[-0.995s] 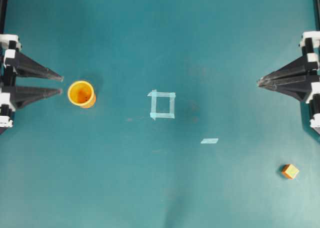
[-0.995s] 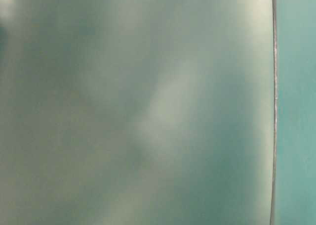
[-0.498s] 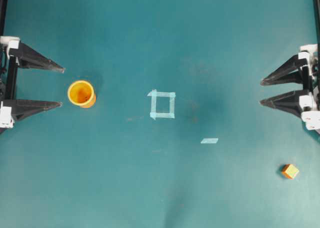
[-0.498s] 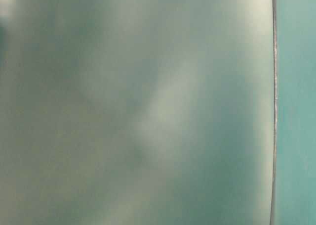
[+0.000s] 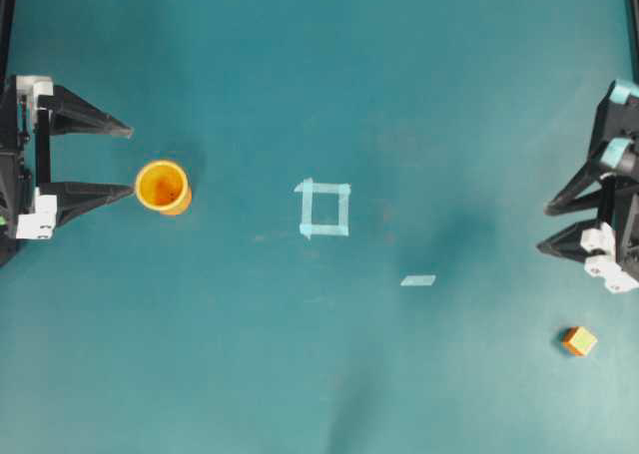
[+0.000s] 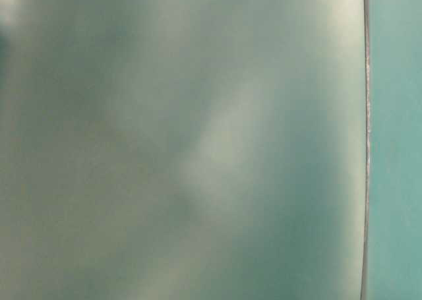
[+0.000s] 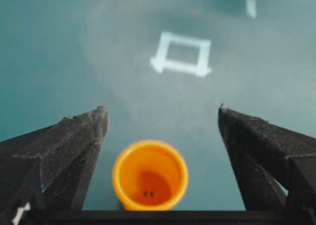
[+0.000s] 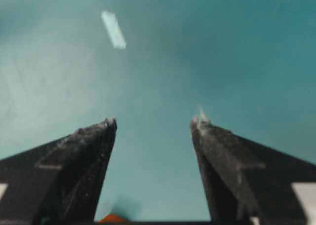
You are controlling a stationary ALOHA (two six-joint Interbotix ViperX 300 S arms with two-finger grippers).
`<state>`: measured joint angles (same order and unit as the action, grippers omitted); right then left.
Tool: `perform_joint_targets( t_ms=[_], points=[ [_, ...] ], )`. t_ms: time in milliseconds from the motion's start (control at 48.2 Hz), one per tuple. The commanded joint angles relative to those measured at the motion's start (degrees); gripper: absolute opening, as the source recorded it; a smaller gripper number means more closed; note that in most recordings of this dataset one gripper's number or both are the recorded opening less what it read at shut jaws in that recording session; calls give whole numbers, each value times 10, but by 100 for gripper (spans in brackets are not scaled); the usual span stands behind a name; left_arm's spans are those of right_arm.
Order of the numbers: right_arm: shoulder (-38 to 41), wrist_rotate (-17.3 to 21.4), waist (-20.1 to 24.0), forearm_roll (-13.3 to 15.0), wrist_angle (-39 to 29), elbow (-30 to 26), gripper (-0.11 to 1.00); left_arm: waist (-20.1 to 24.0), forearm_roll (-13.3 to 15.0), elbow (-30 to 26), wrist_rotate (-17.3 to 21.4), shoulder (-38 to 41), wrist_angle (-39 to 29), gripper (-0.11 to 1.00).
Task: Hold the block with right arm and the cup with left arm, then put the block into the cup.
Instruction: 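Open both grippers and move the right gripper down toward the orange cube, then grasp the orange cup with the left gripper and the cube with the right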
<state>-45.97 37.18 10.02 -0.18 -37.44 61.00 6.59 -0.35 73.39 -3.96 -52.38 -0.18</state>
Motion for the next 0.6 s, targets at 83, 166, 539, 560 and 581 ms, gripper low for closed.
perform_joint_targets(
  t_ms=[83, 166, 539, 560, 581],
  points=[
    [35, 50, 74, -3, -3, -13, 63, 1, -1, 14, -11, 11, 25, 86],
    [59, 83, 110, -3, -4, -14, 63, 1, 0, 26, -23, 12, 39, 86],
    [156, 198, 229, -3, -38, -39, 63, 1, 0, 62, -35, 27, 69, 86],
    [159, 202, 233, -3, -40, -40, 63, 1, 0, 62, -35, 29, 69, 86],
    [162, 207, 236, -3, -43, -41, 63, 1, 0, 62, -35, 33, 69, 86]
  ],
)
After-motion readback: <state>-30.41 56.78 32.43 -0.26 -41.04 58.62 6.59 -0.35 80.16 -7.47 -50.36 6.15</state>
